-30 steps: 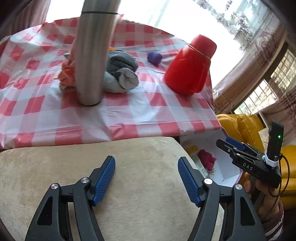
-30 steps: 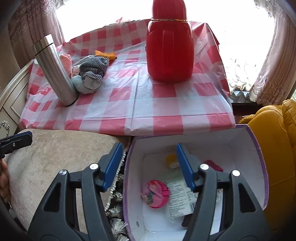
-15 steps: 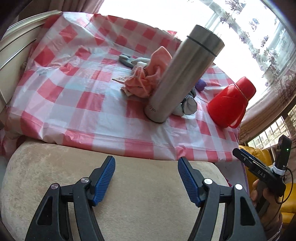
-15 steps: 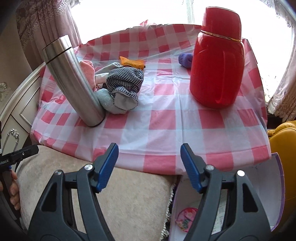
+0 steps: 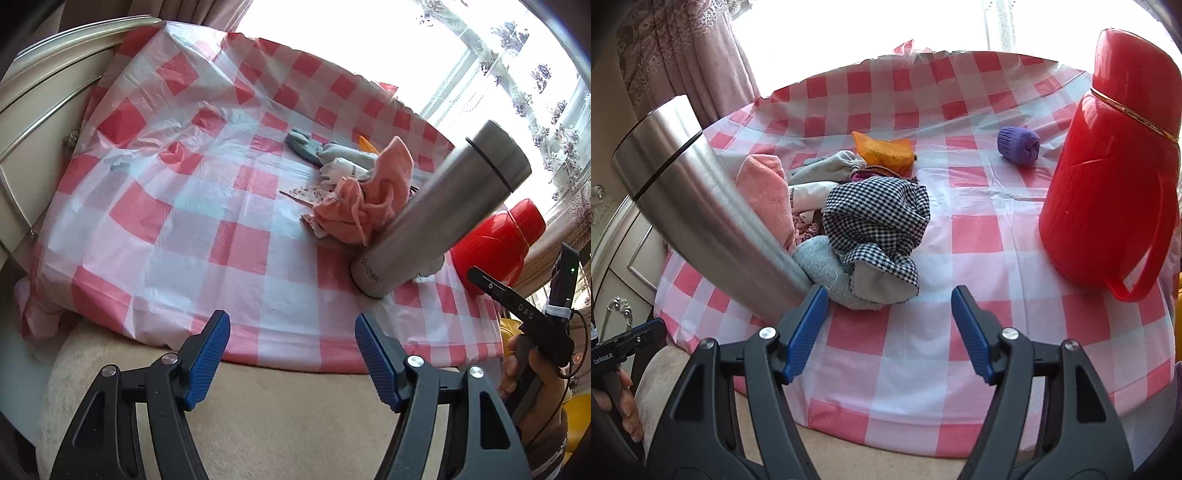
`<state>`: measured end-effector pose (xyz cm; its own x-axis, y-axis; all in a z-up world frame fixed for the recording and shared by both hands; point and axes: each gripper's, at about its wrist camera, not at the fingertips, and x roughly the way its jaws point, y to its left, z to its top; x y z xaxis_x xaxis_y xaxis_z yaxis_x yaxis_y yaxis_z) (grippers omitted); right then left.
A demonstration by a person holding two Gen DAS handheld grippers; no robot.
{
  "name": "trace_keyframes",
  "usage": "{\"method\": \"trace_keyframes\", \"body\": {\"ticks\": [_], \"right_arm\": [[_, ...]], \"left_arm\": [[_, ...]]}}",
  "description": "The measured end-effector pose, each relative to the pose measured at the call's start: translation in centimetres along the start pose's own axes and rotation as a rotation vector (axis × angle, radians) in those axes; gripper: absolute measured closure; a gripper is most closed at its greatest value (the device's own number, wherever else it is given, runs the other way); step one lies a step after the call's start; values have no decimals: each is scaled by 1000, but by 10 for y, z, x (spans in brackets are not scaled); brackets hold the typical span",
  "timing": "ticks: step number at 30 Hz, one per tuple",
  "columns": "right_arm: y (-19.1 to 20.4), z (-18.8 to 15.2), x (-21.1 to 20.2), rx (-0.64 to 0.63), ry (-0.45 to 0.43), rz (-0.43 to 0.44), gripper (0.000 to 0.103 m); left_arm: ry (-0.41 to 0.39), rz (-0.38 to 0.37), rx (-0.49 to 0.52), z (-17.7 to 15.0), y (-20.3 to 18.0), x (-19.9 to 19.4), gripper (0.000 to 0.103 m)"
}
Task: Organize soft objects
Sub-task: 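Move both tools back over the table toward the houndstooth cloth and socks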
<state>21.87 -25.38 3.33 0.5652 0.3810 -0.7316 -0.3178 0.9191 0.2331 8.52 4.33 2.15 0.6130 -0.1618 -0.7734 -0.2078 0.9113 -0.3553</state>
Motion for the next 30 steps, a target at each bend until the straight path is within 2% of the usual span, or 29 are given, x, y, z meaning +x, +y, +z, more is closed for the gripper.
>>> {"method": "trace_keyframes", "body": {"ticks": [6,13,18,24,30], "right_arm": [[1,17,23,20,10,31,31],[0,28,49,37,25,53,30],[0,31,61,42,26,70,30],[2,32,70,24,26,70,30],[2,33,77,12,32,75,30]], "left_arm": [[-30,15,-43,42,16,15,32],[-58,-27,-42,106,15,41,32],[-53,-52,-25,155,13,75,32],[9,-73,-11,206,6,138,32],[79,-73,12,240,-6,200,32]]}}
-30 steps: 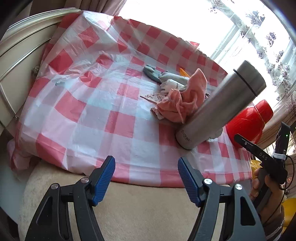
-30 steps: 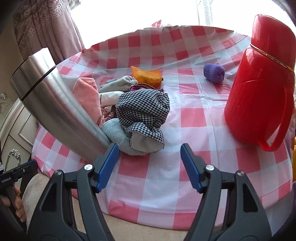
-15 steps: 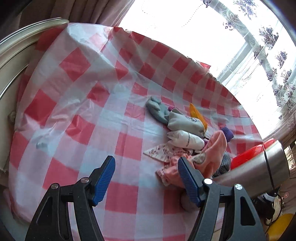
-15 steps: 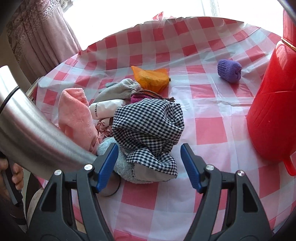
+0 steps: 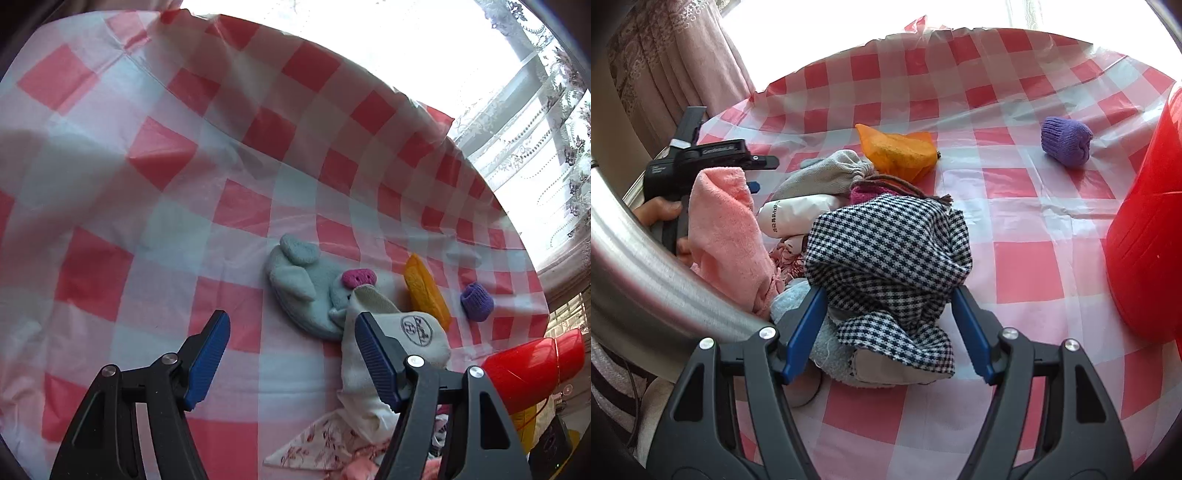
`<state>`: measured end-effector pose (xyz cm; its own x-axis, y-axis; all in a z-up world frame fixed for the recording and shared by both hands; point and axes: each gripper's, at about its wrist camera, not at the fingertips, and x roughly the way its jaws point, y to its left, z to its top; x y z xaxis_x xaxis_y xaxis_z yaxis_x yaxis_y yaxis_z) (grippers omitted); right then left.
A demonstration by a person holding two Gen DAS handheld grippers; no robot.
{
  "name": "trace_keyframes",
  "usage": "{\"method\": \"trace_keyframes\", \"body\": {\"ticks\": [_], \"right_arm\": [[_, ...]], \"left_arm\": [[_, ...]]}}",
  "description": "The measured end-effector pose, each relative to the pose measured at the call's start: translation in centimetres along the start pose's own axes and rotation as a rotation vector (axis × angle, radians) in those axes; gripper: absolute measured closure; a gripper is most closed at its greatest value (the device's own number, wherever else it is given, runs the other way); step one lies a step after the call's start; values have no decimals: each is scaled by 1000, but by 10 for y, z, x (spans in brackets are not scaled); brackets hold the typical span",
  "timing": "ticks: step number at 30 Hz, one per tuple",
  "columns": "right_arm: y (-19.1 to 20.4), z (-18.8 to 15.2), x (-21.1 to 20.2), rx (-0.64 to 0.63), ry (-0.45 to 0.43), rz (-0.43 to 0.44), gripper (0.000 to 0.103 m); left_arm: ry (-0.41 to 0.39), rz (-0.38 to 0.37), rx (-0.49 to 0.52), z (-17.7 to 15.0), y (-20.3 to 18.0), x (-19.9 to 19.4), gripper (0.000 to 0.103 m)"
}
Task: Organize soft objects
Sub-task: 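Move both tools back over the table toward the houndstooth cloth and socks, then grasp the houndstooth cloth with the right tool while the left tool grasps the grey plush elephant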
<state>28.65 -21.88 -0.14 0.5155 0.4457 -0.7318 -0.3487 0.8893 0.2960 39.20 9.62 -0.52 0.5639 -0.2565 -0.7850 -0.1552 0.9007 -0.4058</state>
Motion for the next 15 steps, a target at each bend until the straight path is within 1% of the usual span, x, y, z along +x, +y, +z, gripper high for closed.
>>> {"method": "trace_keyframes", "body": {"ticks": [4,6,8,9,10,11,12,13,15], "right_arm": [[-3,0,2,3,-6,-6,30],[-4,1,3,11,-7,-7,31],[-5,1,5,12,-4,-9,36],[-3,1,7,3,0,-13,46],[-1,1,9,-7,6,-21,54],[0,0,9,-17,10,-28,58],[1,-1,10,-24,15,-32,64],[2,-1,10,-30,16,-34,70],[1,-2,6,-31,5,-45,74]], "left_arm": [[64,41,1,18,-1,40,32],[91,43,5,21,-2,54,32],[104,65,28,21,-5,62,33],[98,83,46,21,-8,63,34],[101,102,66,20,-11,64,44],[112,110,93,20,-16,66,57],[118,133,127,17,-19,66,67],[117,144,149,14,-21,66,69],[119,150,157,10,-20,62,74]]}}
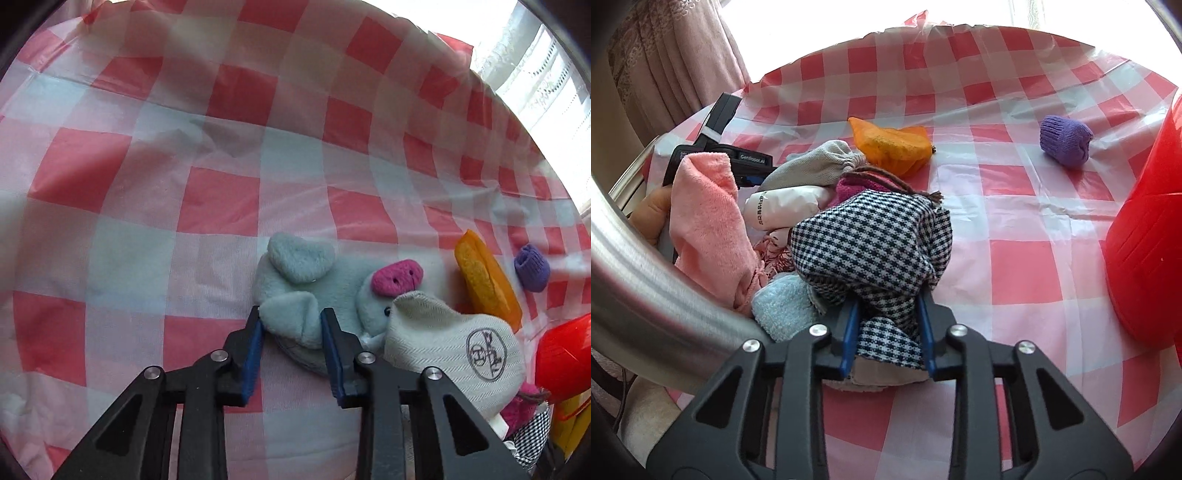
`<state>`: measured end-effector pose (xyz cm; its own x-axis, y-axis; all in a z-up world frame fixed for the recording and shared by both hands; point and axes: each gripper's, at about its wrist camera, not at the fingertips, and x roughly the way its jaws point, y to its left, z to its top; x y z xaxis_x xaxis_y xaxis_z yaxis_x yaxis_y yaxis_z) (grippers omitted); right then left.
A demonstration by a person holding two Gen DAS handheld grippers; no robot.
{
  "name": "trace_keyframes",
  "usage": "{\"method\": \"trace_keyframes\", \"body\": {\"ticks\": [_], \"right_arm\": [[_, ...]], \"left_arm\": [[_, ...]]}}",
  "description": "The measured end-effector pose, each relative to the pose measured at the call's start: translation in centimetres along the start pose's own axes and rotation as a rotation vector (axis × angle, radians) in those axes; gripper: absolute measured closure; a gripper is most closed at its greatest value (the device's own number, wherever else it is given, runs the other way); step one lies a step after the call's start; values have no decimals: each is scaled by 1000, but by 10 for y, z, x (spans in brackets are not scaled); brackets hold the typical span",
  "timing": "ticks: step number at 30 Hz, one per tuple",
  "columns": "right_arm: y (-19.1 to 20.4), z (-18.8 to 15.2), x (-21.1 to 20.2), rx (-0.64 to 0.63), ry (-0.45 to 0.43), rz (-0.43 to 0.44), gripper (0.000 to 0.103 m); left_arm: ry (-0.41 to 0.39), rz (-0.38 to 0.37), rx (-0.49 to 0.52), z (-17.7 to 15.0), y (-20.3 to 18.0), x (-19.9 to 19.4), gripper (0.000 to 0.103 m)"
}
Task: Organize soft objects
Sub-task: 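Grasp the houndstooth cloth with the right tool while the left tool grasps the grey plush elephant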
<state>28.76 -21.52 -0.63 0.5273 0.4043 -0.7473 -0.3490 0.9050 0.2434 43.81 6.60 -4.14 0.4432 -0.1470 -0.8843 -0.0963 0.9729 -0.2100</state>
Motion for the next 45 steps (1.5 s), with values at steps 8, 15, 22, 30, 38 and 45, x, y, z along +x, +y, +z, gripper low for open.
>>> {"method": "trace_keyframes", "body": {"ticks": [8,15,22,30,38,45], "right_arm": [[-6,-10,-22,18,-32,-17,79],[-14,-29,-50,43,-47,-27,79],[-17,-51,-80,41,-49,-36,79],[-21,-77,-103,42,-30,-36,79],[-26,-100,-125,47,-27,-47,80],[-34,-112,-143,57,-40,-60,80]], "left_arm": [[1,-7,-126,-43,39,-36,77],[-21,2,-237,-99,67,-77,77],[-50,-4,-294,-166,74,-119,77],[-42,-68,-343,-239,66,-154,77],[-51,-150,-323,-280,35,-179,77],[-45,-215,-278,-294,-4,-190,78]]}}
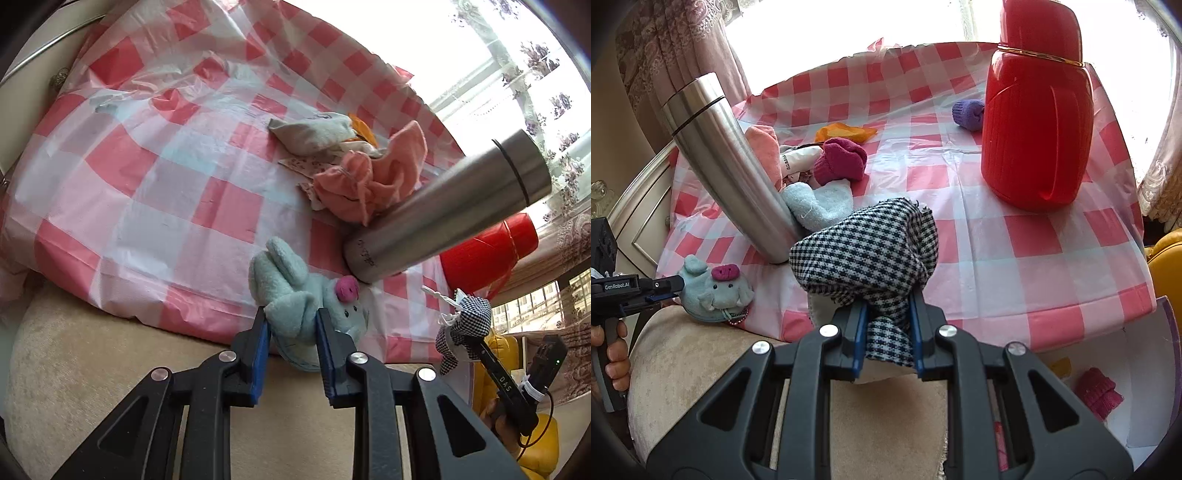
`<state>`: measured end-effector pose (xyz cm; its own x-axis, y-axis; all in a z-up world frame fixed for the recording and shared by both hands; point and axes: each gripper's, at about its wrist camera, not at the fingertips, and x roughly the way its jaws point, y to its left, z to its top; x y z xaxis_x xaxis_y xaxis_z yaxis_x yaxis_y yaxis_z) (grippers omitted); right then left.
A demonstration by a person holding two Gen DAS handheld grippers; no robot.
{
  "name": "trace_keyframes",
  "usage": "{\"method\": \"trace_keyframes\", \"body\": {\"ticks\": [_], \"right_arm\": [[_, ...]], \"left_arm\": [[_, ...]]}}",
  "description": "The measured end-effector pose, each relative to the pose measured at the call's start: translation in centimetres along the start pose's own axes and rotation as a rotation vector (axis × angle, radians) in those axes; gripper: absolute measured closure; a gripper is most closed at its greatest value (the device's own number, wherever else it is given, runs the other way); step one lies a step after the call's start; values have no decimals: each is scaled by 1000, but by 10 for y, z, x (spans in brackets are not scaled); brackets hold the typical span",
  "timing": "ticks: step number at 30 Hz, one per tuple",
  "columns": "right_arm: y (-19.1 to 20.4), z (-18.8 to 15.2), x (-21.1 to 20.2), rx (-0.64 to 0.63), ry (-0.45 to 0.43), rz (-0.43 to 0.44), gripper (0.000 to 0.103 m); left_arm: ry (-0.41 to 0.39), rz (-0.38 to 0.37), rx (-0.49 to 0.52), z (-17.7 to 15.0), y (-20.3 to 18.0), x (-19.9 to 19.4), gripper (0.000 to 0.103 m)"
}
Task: Organize soft objects
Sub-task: 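Grasp the houndstooth cloth with the right tool while the left tool grasps the grey plush elephant, then carry the houndstooth cloth and plush elephant over the white box and release both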
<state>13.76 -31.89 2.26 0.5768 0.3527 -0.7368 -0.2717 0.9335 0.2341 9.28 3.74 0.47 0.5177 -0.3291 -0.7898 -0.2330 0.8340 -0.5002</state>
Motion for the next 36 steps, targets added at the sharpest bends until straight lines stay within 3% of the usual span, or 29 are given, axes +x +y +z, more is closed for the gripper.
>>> {"method": "trace_keyframes", "body": {"ticks": [19,28,36], "right_arm": [[-55,-30,-44,94,-33,-45,80],[-84,-39,-81,131,-79,-98,80],[-133,-69,-116,206,-81,-185,80]], "left_arm": [[116,-149,80,-50,-94,21,81],[119,-257,235,-66,-177,11,81],[214,-314,388,-110,-242,37,81]]}}
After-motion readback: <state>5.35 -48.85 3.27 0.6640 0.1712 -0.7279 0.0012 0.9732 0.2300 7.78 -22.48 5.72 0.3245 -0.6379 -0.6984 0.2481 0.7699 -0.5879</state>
